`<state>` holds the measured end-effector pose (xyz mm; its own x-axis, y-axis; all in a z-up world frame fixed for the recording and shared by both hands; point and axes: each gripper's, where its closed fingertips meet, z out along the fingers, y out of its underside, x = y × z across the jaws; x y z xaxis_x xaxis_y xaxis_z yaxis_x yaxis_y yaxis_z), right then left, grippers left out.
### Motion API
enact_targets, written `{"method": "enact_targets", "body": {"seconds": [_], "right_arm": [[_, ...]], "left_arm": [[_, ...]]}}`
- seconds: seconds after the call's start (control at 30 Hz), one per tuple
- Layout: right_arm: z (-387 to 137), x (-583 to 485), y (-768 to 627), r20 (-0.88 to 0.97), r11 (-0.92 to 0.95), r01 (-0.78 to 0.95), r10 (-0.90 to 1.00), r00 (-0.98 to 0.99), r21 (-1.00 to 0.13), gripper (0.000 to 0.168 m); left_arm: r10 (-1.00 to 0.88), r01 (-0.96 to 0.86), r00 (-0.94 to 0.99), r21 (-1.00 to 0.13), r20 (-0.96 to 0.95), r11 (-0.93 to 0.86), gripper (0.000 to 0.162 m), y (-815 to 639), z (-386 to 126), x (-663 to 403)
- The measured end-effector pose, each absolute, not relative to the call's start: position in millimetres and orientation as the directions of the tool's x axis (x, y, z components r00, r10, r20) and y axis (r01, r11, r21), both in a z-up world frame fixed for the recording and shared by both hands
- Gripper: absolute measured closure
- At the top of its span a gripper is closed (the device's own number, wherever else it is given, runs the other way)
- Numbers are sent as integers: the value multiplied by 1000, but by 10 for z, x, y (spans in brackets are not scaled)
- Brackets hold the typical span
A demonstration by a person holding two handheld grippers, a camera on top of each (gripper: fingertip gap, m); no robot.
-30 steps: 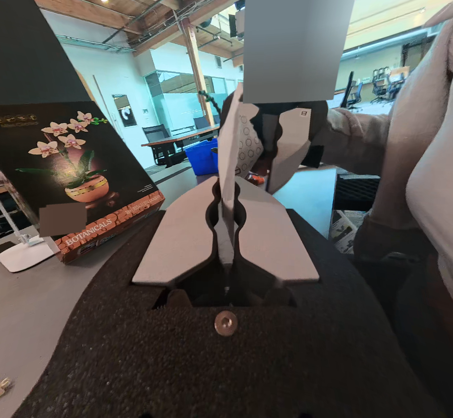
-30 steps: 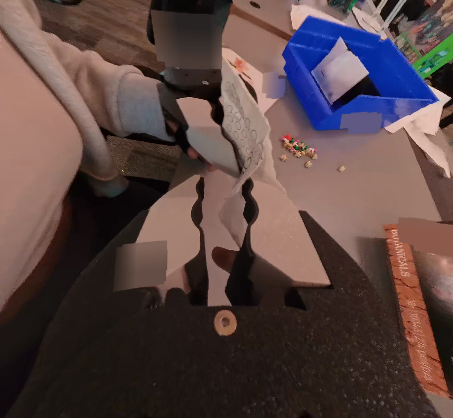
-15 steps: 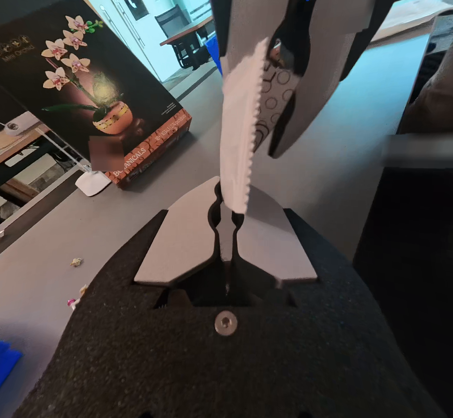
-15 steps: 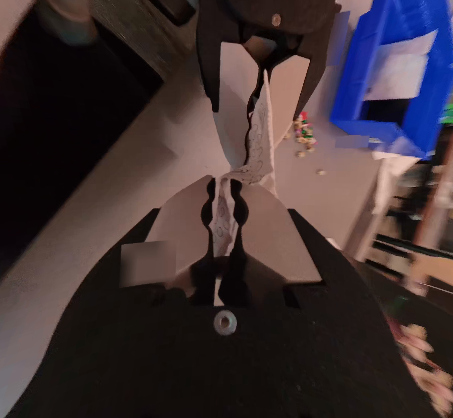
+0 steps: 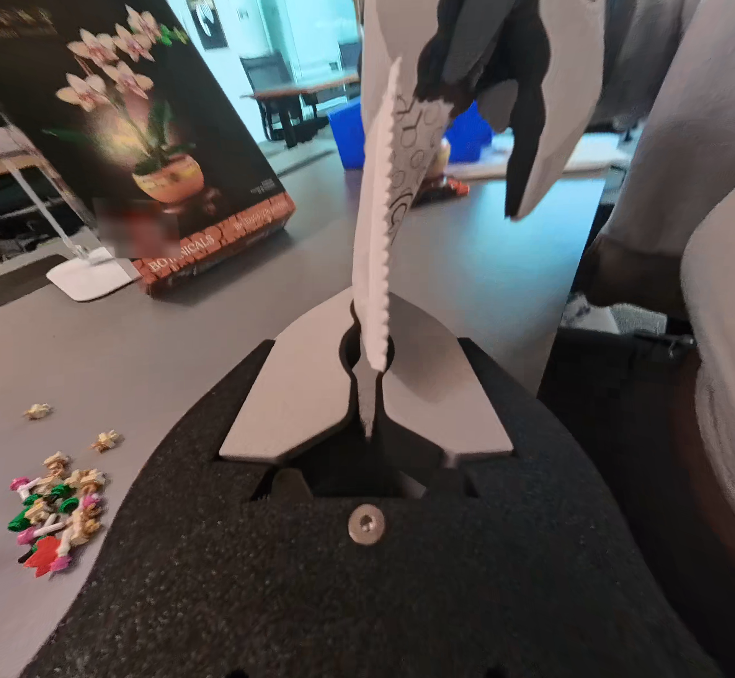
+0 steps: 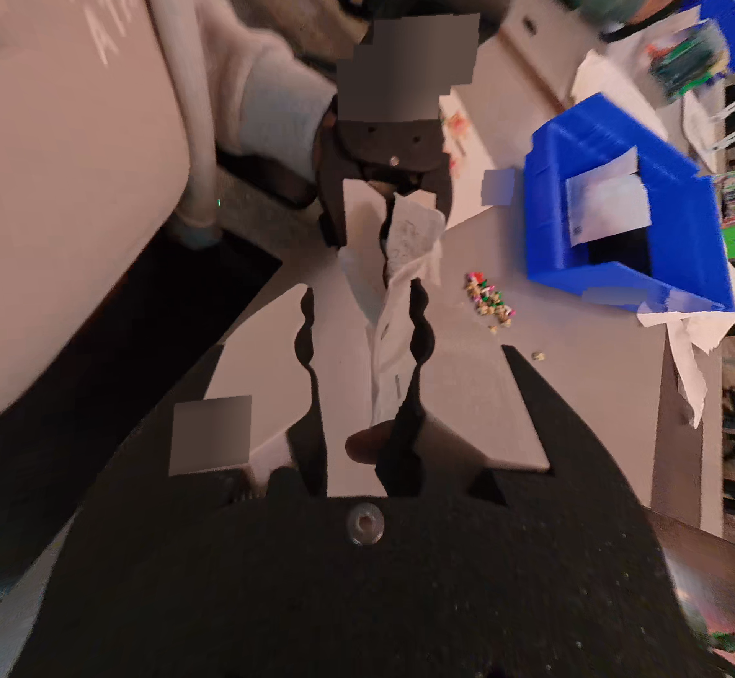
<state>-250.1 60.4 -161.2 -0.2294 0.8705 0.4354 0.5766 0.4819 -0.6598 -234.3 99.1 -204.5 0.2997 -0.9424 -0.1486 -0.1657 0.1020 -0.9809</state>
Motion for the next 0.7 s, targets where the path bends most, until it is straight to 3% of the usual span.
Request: {"method": "enact_targets", "body": {"seconds": [0.07,0.2,0.27,0.37,0.5,0.7], "right_arm": [[-1386,-2509,621,397,438,512,897,-194,-739,122],[-797,-2525,806,254,262,234,965,-67,-936,141],[-782,-2541,1147,166,158,160,986,34,-974,143],[-1435,-2655,1783,48,-8,292,982,185,-956,138],[-2384,-2883,2351,2,-154,498,954,299,-854,152],[-2734,-3080,2619,-43,-234,561,942,333,-794,148]], "left_arm": [[-940,-80,320,-992,-119,99,162,1013,-1914,-2421],[-911,60,407,-993,-69,102,162,1107,-1617,-2745],[-878,85,472,-988,-75,131,162,1172,-1543,-2937],[-850,108,522,-983,-72,149,162,1210,-1498,-3141],[-851,98,521,-987,-60,130,161,1219,-1561,-3247],[-854,102,518,-988,-44,113,161,1256,-1631,-3303]]}}
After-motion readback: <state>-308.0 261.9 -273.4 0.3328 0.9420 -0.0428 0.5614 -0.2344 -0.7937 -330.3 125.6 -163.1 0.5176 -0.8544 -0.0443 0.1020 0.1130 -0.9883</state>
